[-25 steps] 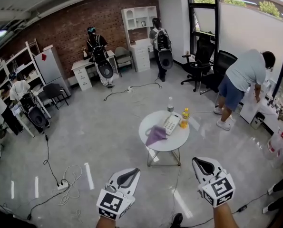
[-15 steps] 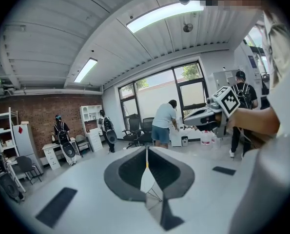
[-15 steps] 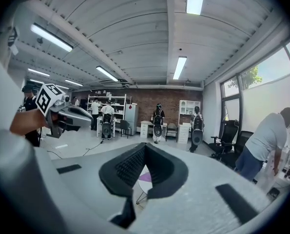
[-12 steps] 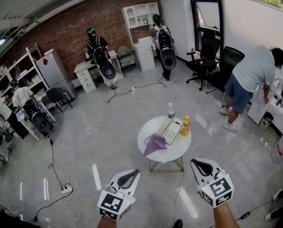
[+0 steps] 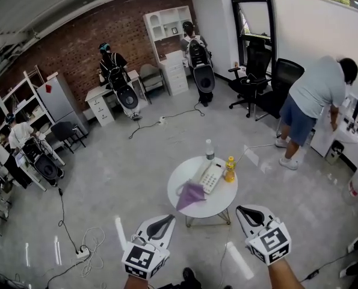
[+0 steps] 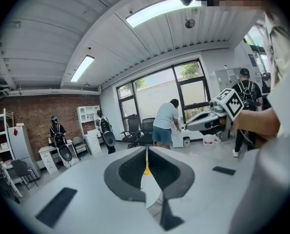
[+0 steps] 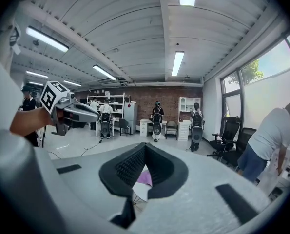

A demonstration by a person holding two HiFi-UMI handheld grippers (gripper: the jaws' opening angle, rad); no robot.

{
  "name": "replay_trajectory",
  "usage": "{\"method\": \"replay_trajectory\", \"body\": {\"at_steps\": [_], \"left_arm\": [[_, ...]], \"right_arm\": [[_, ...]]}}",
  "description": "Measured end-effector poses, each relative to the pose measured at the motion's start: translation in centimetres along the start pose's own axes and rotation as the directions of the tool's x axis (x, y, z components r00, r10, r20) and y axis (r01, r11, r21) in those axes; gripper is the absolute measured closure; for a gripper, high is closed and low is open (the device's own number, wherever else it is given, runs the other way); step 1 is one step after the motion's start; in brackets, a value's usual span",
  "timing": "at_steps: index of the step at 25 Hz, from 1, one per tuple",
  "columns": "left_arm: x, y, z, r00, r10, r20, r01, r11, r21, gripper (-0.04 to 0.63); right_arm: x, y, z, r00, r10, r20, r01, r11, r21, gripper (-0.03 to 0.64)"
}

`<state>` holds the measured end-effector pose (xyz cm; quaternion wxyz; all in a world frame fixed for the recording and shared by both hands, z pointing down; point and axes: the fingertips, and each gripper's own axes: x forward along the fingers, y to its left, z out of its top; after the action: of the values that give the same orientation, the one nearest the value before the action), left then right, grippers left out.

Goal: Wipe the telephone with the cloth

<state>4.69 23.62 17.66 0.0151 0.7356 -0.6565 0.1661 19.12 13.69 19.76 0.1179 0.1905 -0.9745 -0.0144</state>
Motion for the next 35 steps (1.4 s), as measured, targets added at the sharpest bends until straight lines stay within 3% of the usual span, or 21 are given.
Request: {"method": "replay_trajectory", "body": {"at_steps": [8, 16, 28, 35], "left_arm": [[8.5, 9.4, -0.6, 0.991, -0.12, 0.067, 0.12, 0.993, 0.003, 0.58], [17.7, 17.5, -2.0, 0.968, -0.243, 0.058, 0.243, 0.97, 0.002, 0.58], [24.3, 25.8, -6.4, 0.946, -0.322, 0.028, 0.322, 0.946, -0.032, 0.58], [26.4, 28.1, -10.3, 0.941, -0.337, -0.011, 0.336, 0.939, -0.067, 0.58]], "right_arm": [[7.5, -2.6, 1.7, 0.991, -0.129, -0.03, 0.13, 0.992, 0.0, 0.624], [16.8, -5.3, 2.6, 0.974, -0.214, -0.071, 0.216, 0.976, 0.028, 0.624], [29.5, -6.5, 1.3, 0.962, -0.216, -0.169, 0.223, 0.975, 0.024, 0.624], [34.9, -6.9, -2.3, 0.96, -0.189, -0.207, 0.202, 0.978, 0.045, 0.623]]}}
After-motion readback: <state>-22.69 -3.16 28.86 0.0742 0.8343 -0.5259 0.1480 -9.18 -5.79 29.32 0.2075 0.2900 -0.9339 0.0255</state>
